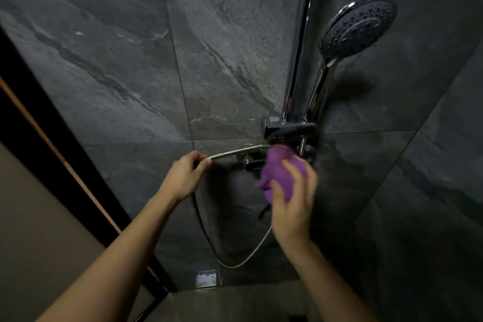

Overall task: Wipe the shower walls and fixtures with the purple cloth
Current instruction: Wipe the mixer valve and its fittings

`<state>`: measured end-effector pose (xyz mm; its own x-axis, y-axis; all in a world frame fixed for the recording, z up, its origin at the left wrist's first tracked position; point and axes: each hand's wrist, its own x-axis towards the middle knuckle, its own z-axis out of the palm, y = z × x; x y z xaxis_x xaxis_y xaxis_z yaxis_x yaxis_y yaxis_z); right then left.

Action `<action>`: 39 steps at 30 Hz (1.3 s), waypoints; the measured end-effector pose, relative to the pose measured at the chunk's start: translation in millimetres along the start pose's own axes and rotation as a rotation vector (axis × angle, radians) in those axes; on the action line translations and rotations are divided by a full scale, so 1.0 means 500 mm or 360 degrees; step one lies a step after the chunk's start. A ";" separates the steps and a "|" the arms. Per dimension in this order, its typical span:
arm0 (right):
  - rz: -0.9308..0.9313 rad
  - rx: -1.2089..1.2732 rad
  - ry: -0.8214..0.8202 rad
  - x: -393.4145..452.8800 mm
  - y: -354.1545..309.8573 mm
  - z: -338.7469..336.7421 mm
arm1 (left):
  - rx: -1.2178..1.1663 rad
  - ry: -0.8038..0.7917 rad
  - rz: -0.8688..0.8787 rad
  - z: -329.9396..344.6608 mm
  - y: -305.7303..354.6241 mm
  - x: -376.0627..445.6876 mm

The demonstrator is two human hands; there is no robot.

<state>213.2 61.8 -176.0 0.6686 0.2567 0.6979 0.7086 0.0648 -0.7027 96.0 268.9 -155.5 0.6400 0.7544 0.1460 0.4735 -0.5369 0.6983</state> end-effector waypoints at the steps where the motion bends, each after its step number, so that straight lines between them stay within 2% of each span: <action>1: -0.0119 0.0003 -0.0154 -0.010 -0.004 0.016 | -0.0007 0.0017 -0.0007 0.000 0.002 0.003; 3: -0.0133 -0.0034 -0.0380 -0.029 0.002 0.054 | -0.0019 0.0038 -0.0013 0.000 0.006 0.011; 5: -0.0010 -0.0181 -0.0418 -0.037 0.019 0.102 | -0.0035 0.0034 0.0001 -0.009 0.005 0.020; 11: 0.0326 -0.0688 -0.0016 -0.033 0.071 0.229 | -0.0054 -0.0031 0.0107 -0.031 0.013 0.033; 13: 0.0300 -0.0770 -0.0038 -0.042 0.064 0.284 | -0.0062 -0.0087 0.0161 -0.037 0.004 0.036; 17: 0.0118 -0.0980 -0.0305 -0.070 0.072 0.351 | -0.0091 -0.0227 0.0265 -0.052 -0.014 0.055; 19: 0.0070 -0.0887 -0.0262 -0.088 0.075 0.329 | -0.0093 -0.0281 0.0327 -0.057 -0.022 0.065; 22: -0.0094 -0.0716 0.0099 -0.085 0.068 0.279 | -0.0095 -0.0308 0.0372 -0.062 -0.025 0.083; 24: 0.0013 -0.0726 0.0272 -0.056 0.067 0.253 | -0.0130 -0.0300 0.0363 -0.058 -0.025 0.090; 27: 0.0260 -0.0878 0.0173 -0.037 0.082 0.263 | -0.0172 -0.0293 0.0331 -0.054 -0.025 0.089; 29: 0.0385 -0.0789 0.0091 -0.048 0.088 0.276 | -0.0172 -0.0296 0.0321 -0.058 -0.022 0.089; 34: 0.0479 -0.0597 0.0266 -0.070 0.073 0.288 | -0.0150 -0.0263 0.0348 -0.060 -0.014 0.103; 39: 0.0799 -0.0241 0.0353 -0.072 0.041 0.291 | -0.0178 -0.0240 0.0262 -0.039 -0.025 0.109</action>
<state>170.9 194.3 -235.9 0.9516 0.0106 0.3071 0.3049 -0.1563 -0.9395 113.2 324.1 -142.8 0.7901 0.5906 0.1640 0.2907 -0.5966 0.7481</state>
